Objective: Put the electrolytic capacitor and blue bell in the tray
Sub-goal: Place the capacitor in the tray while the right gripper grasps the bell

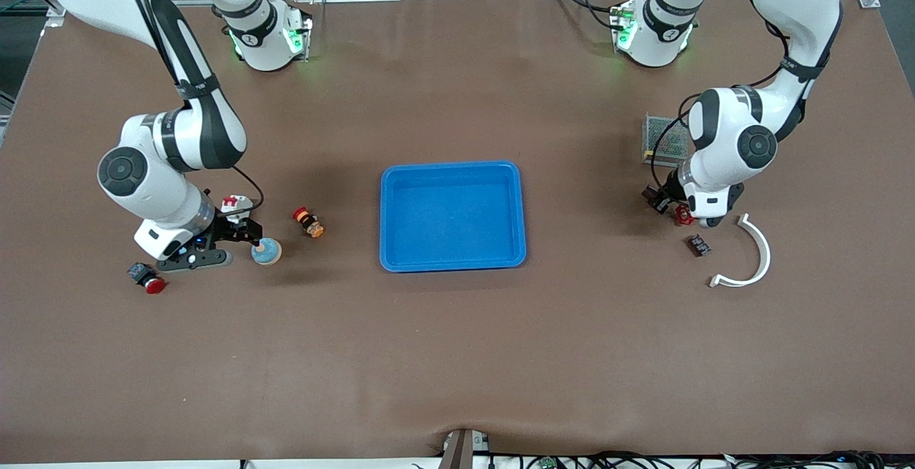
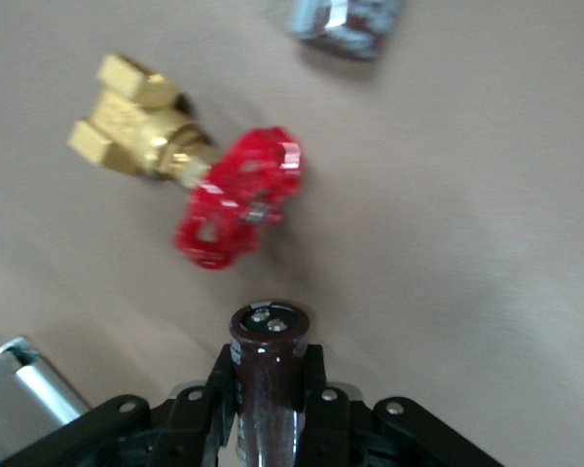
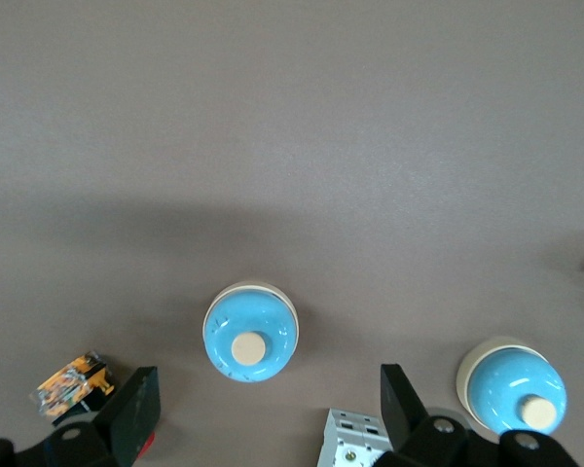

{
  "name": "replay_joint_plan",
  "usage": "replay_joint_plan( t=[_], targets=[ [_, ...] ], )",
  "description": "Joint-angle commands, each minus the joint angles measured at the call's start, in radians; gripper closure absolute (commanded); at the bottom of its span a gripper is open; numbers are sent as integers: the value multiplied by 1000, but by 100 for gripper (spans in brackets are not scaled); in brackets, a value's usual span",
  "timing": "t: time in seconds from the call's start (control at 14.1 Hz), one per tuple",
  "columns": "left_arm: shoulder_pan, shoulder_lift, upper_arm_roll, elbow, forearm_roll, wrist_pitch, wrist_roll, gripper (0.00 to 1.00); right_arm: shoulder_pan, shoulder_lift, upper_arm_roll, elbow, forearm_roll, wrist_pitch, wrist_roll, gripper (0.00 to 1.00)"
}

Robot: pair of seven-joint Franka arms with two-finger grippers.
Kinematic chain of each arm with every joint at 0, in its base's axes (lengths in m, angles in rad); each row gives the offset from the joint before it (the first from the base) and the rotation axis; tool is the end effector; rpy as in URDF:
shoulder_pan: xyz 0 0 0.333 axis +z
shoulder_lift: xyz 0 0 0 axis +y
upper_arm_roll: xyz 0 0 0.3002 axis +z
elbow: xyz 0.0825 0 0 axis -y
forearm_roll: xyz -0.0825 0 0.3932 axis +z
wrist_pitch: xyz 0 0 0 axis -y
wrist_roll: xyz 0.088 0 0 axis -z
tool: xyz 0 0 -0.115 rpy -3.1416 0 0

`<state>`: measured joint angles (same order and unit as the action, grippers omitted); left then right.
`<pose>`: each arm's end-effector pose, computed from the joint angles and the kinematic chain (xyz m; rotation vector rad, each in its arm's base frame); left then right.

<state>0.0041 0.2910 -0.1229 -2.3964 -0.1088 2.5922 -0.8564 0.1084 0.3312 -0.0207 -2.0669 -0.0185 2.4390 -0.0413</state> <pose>0.4851 -0.0599 0.1580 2.8348 1.2601 -0.1935 0.5929 0.0521 0.2452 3.1148 0.2249 0.0646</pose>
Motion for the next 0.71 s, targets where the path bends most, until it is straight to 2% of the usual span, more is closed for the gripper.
replay_joint_plan(
  t=[0.0,0.14,0.28,0.64],
  targets=[
    [-56,-4,-4,39,-14,-6,-24,100,-1,35,7,-4,2,28,-8,0],
    [-96,0,-12,89,-12,-9,-41,100,0,57,7,-6,2,52,-8,0],
    [-162,17,-20,149,-14,-17,-143,100,2,74,7,-4,2,58,-8,0],
    [-324,62,-21,324,-22,-116,-341,100,2,100,8,-6,2,81,-8,0]
  ],
)
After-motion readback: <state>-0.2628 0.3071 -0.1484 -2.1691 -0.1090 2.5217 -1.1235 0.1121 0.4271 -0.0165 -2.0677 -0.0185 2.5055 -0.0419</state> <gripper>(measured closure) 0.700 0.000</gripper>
